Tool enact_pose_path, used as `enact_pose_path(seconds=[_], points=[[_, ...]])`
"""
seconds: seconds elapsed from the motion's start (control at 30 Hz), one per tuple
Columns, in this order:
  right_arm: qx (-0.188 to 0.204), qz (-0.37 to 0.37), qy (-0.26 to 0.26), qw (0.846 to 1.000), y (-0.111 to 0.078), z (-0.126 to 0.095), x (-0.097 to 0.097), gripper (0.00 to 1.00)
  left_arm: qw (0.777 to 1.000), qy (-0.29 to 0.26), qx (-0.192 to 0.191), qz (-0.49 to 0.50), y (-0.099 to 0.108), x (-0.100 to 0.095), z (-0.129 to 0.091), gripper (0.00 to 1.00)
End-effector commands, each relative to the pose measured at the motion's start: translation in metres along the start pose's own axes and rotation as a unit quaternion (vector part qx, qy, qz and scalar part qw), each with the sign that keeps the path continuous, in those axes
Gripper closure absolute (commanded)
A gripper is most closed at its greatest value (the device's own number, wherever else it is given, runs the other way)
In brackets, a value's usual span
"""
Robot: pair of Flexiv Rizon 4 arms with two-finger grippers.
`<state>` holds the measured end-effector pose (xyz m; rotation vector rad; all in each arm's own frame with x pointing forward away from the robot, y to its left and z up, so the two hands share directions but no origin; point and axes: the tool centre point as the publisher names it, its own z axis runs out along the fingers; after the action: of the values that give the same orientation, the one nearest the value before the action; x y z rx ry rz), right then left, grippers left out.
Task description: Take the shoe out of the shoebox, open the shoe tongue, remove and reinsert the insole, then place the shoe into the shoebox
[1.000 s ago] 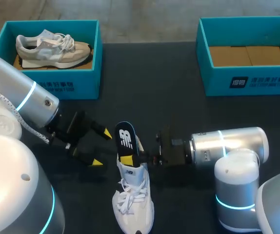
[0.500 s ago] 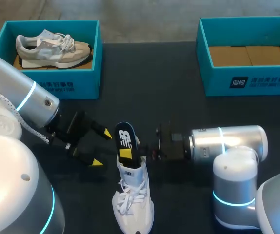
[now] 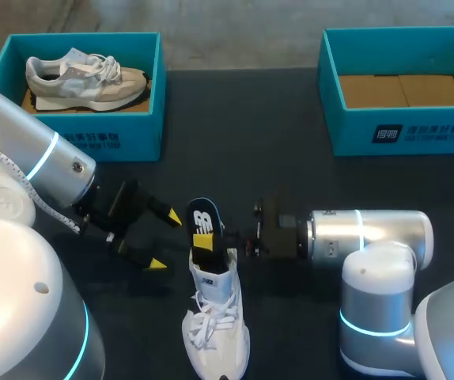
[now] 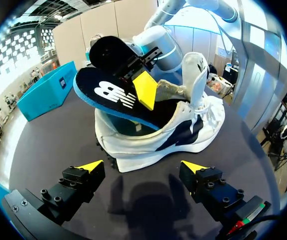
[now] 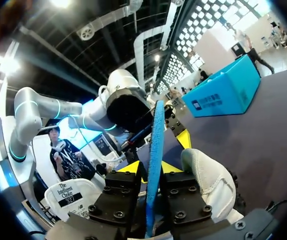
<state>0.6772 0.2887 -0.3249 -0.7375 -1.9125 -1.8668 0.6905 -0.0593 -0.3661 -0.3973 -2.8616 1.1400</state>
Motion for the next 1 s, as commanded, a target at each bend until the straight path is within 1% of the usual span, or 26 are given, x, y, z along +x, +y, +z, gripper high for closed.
enact_pose_path(seconds=[0.03, 0.27, 0.5, 1.0], points=[[-0.004, 0.001, -0.004, 1.000, -0.001, 0.001, 0.002, 1.00, 1.000, -0.001, -0.002, 0.000, -0.001, 0.001, 0.000, 0.00], [0.007, 0.007, 0.000, 1.000, -0.002, 0.003, 0.001, 1.00, 1.000, -0.001, -0.002, 0.000, -0.001, 0.001, 0.000, 0.00], [0.028, 0.025, 0.003, 0.999, -0.010, 0.003, 0.001, 1.00, 1.000, -0.001, -0.002, 0.000, -0.001, 0.001, 0.000, 0.00], [0.047, 0.060, 0.002, 0.997, -0.042, -0.003, 0.003, 1.00, 1.000, -0.001, -0.002, 0.000, -0.001, 0.001, 0.000, 0.00]])
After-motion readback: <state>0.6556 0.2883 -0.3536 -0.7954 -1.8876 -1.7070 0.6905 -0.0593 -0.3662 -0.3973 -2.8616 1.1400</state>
